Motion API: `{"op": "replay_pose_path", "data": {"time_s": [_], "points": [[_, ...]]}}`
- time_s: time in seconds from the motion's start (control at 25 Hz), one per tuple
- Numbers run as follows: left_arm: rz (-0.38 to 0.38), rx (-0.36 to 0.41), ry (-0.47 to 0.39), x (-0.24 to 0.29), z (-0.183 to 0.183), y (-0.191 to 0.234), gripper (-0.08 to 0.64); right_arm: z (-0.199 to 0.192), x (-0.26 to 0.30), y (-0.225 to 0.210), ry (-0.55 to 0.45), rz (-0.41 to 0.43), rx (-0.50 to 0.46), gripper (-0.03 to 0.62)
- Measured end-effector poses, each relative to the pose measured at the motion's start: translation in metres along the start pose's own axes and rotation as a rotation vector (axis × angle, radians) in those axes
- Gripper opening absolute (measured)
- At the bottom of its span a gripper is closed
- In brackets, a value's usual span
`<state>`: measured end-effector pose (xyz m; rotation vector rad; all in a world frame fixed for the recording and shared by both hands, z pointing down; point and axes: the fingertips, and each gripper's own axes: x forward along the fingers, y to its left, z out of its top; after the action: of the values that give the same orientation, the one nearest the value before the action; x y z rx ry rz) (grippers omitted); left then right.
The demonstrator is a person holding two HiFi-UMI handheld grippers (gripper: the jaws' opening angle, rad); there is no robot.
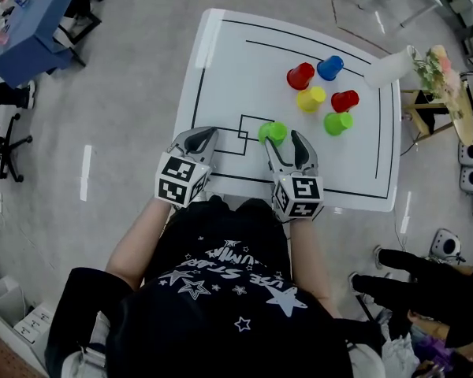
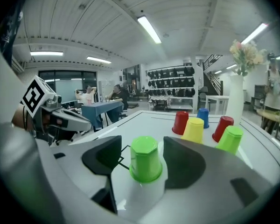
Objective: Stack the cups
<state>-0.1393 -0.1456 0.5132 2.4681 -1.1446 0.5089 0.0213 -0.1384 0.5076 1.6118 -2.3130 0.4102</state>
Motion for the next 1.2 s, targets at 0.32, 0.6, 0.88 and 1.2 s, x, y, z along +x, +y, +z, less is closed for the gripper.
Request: {"op": "replay_pose_path", "data": {"time_s": [0.32,0.6,0.88,1.2], "points": [[-0.024,0.03,0.019,0.021,0.011,-0.021,0.012,0.008,-0.023,-0.065,-0.013,-0.117,0.001,0.282],[0.024,0.009,0.031,0.038,0.018,-0.035,0.012,0.003,-0.035,-0.162,0.047,-0.275,-0.014,0.282],[0.087,-0.01,0.055,0.048,0.02,-0.044,0.012,-0.01,-0.01,-0.212,0.13,-0.252,-0.007,0.298],[0.111,-0.02,0.058,0.052,0.022,-0.051,0.012,-0.018,0.005,-0.211,0.166,-0.204,-0.018,0.241]]}}
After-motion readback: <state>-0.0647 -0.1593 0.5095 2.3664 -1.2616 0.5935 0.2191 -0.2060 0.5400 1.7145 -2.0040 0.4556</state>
